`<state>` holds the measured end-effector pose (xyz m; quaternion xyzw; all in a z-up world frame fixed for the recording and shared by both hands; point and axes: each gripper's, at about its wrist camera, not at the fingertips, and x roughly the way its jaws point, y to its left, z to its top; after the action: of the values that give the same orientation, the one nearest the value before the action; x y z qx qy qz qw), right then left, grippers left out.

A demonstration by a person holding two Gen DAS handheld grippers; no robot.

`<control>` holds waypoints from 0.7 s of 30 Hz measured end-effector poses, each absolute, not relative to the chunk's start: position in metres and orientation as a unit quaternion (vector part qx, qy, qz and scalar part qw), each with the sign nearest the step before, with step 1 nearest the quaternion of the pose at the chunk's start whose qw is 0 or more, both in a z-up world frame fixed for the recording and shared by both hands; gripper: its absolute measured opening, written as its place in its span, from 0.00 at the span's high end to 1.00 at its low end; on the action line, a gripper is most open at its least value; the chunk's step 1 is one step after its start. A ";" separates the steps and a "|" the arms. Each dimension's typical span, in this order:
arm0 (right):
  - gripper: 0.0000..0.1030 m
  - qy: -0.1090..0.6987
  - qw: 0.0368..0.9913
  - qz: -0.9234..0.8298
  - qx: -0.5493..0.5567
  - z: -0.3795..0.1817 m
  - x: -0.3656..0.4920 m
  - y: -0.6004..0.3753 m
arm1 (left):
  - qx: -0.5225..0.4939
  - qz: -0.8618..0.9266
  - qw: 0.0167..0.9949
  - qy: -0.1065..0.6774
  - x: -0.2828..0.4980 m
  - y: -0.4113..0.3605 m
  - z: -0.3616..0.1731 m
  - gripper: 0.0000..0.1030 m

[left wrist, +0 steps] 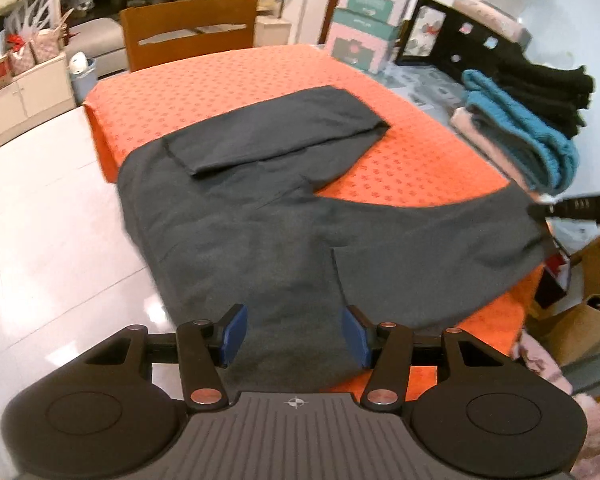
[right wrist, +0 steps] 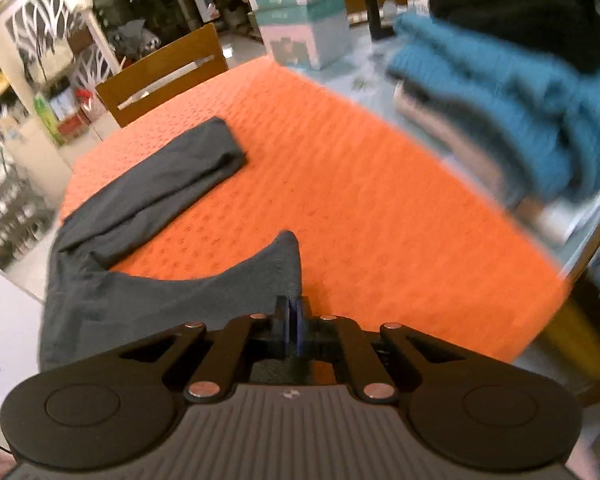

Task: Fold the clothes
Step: 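Grasp the sweatshirt hem with the right gripper and lift it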

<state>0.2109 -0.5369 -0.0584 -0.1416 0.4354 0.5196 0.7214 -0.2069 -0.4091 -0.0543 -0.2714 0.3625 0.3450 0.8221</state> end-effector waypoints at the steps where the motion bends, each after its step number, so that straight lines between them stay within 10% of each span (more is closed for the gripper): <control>1: 0.97 0.429 0.724 0.517 -0.156 -0.057 0.216 -0.533 | -0.274 0.339 0.823 0.364 -0.202 -0.410 -0.056 0.46; 9: 0.94 0.472 0.678 0.515 -0.229 -0.116 0.246 -0.502 | -0.307 0.321 0.818 0.366 -0.154 -0.416 -0.076 0.47; 15: 0.64 0.472 0.661 0.532 -0.239 -0.125 0.248 -0.505 | -0.349 0.348 0.788 0.368 -0.119 -0.402 -0.100 0.56; 21: 0.64 0.439 0.642 0.567 -0.269 -0.109 0.251 -0.511 | -0.370 0.370 0.761 0.383 -0.105 -0.399 -0.117 0.59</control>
<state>0.2506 -0.5108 -0.1091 -0.2691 0.4391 0.5675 0.6425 -0.1046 -0.3987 -0.1174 -0.3701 0.3832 0.3700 0.7611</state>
